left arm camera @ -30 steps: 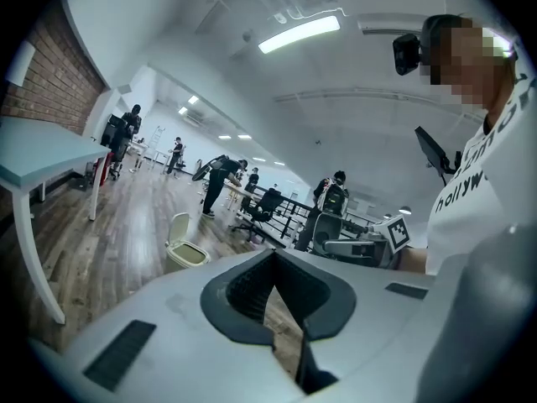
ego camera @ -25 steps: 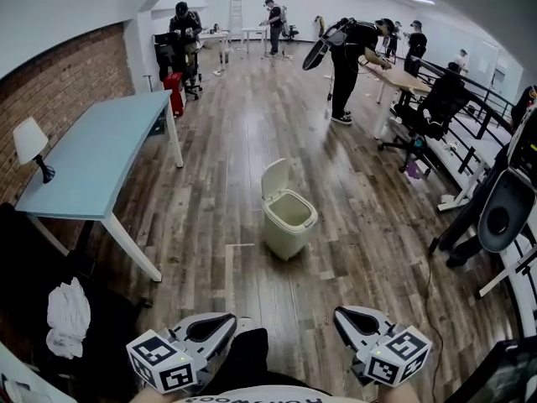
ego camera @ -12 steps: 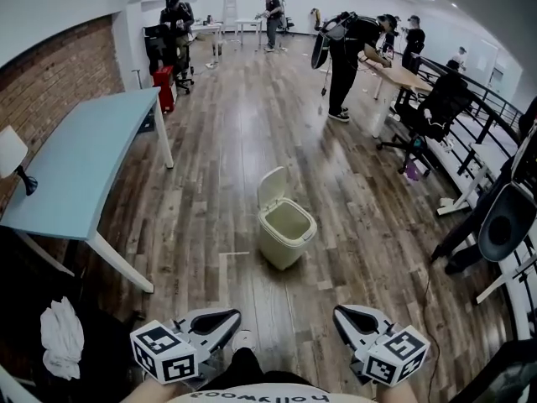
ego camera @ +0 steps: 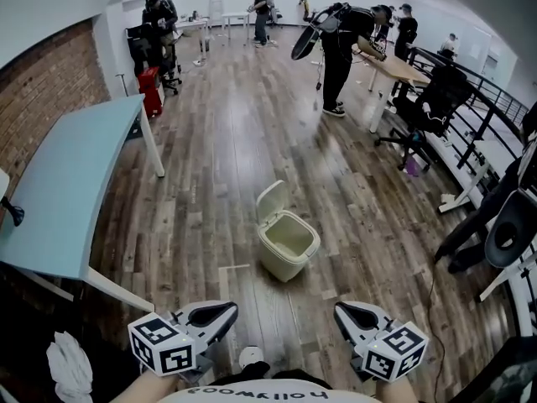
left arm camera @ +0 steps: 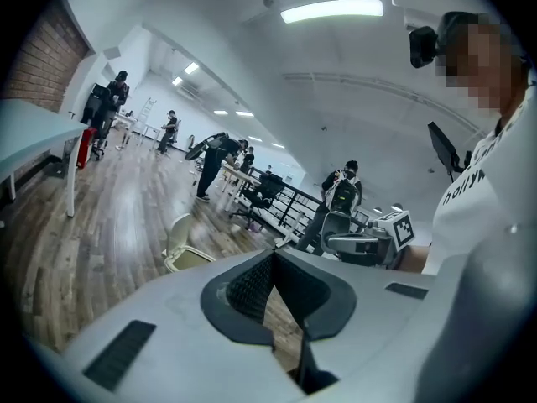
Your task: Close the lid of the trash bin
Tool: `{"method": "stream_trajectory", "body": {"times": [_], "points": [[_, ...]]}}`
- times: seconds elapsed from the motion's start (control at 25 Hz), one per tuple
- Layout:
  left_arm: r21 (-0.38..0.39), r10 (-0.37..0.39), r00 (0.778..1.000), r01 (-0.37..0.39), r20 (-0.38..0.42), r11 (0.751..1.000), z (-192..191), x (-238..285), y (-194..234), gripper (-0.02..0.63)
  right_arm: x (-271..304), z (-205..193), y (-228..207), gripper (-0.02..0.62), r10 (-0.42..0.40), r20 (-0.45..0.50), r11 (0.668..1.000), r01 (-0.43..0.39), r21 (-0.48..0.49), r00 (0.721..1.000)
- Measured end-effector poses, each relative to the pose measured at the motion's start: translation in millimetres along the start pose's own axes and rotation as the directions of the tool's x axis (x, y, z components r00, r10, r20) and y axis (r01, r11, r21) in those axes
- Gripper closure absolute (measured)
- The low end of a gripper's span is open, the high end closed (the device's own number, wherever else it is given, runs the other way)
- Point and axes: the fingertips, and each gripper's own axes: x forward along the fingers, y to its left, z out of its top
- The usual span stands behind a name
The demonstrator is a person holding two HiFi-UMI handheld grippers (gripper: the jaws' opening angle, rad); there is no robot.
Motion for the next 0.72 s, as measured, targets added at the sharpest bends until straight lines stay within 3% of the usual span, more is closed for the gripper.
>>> {"method": "stream_trajectory", "body": {"times": [0.2,0.48,0.72], "points": [[0.017,-0.004,0.999,0.005,-0.046,1.000,16.8,17.1,39.2,0.600,43.8,21.1,-20.1,0.584,-0.012,0.010,1.000,0.012,0.025,1.000],[0.036,-0.004,1.000,0.004,-0.014,0.999,53.5,39.4,85.5,0.600,81.7,44.2,-37.8,0.584,-0.045,0.037,0.999,0.044,0.032,0.998],[0.040,-0.030,1.000,0.030,0.004,0.999,64.7,54.5,104.0,0.600,89.4,41.7,-49.8,0.584,-0.085,0.027,0.995,0.084,0.051,0.996]]}}
